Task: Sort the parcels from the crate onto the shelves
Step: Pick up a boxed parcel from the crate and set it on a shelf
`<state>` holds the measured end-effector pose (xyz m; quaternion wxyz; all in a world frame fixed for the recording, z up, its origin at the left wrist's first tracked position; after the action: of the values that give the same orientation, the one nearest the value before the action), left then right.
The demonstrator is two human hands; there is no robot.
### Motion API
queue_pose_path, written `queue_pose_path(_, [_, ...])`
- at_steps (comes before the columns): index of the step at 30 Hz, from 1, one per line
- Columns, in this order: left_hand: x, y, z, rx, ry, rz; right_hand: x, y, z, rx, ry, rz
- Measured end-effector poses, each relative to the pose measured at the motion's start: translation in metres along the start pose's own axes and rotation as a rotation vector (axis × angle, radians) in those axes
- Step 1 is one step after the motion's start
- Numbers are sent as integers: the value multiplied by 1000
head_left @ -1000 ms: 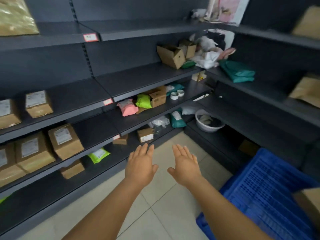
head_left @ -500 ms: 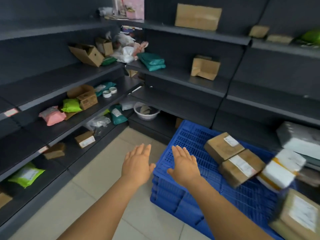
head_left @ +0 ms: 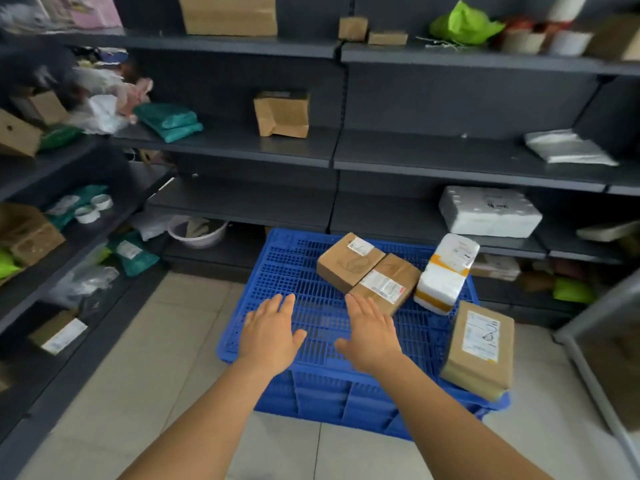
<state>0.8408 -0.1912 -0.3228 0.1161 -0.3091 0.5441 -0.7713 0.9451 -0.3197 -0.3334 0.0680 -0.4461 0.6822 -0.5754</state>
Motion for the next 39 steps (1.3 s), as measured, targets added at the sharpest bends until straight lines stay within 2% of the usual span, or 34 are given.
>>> queue_pose_path(9, [-101,18,44,-21,153,-147,-58,-5,71,-143,204,13])
queue_pose_path(21, [-242,77,75,72,252,-400,-152,25,137,-569,473,39])
queue_pose_path(24, [-270,103,85,110,250,-461,-174,40,157,-667,505,62])
queue_pose_path(30, [-309,147,100,95,242,-466,-203,78,193,-777,582,30])
queue_pose_path(35, [-323,174,102,270,155,-470,-219,109,211,-891,615,21])
queue_pose_path(39, [-319,185,102,375,88,-453,-218,118,214,-971,609,87])
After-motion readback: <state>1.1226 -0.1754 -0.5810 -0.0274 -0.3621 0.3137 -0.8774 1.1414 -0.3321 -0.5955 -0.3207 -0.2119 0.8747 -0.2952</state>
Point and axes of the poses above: each hand's wrist, its own x-axis away from the middle knuckle, its own y-axis out of the palm, z = x × y, the point moved 7 cm from there along -x, towards the middle knuckle, and after that the axes turned 10 degrees about -z, right-handed, at the moved point
